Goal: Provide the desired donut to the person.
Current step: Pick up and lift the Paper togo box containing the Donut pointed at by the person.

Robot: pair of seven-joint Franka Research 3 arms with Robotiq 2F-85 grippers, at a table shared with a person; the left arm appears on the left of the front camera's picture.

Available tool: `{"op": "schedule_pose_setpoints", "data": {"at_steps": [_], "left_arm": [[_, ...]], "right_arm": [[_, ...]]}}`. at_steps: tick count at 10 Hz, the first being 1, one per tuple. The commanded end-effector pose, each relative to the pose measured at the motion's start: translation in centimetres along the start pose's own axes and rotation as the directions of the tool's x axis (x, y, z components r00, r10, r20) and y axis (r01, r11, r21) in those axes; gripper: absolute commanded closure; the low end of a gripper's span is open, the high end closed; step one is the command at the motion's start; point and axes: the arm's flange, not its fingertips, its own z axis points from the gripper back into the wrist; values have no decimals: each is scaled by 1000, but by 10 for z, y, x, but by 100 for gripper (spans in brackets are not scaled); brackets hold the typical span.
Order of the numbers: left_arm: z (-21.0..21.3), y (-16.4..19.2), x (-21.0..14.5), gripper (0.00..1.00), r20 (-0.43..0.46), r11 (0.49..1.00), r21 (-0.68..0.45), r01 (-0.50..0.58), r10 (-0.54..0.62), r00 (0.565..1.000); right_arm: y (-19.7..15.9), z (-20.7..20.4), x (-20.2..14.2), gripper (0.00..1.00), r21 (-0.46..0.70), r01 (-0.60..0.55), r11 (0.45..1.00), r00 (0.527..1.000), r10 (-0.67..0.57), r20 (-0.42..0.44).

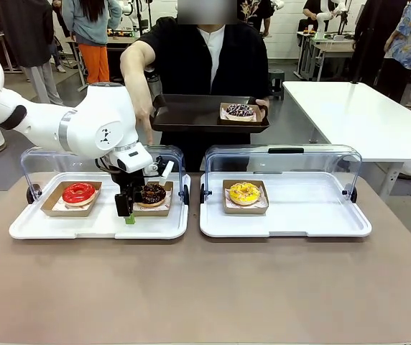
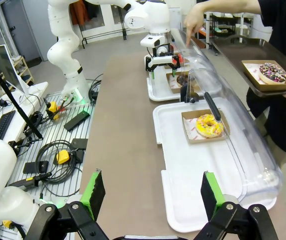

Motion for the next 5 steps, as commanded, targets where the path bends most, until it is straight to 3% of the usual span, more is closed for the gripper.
{"op": "schedule_pose_setpoints", "data": {"at_steps": [1, 2, 3, 4, 5], "left_arm": [[-4, 2, -5, 0, -17, 1000, -14, 18, -18, 1000], [-4, 4, -6, 0, -17, 1000, -18, 18, -18, 1000], [-6, 5, -7, 11, -16, 1000, -23, 15, -16, 1000], [-7, 8, -7, 12, -17, 999, -29, 13, -13, 1000], [-9, 10, -7, 23, -18, 999, -34, 10, -11, 1000]], "right_arm": [[0, -3, 0, 0, -9, 0, 1000, 1000, 0, 10], [0, -3, 0, 0, -9, 0, 1000, 1000, 0, 10], [0, -3, 0, 0, -9, 0, 1000, 1000, 0, 10], [0, -3, 0, 0, -9, 0, 1000, 1000, 0, 10], [0, -3, 0, 0, -9, 0, 1000, 1000, 0, 10]]}}
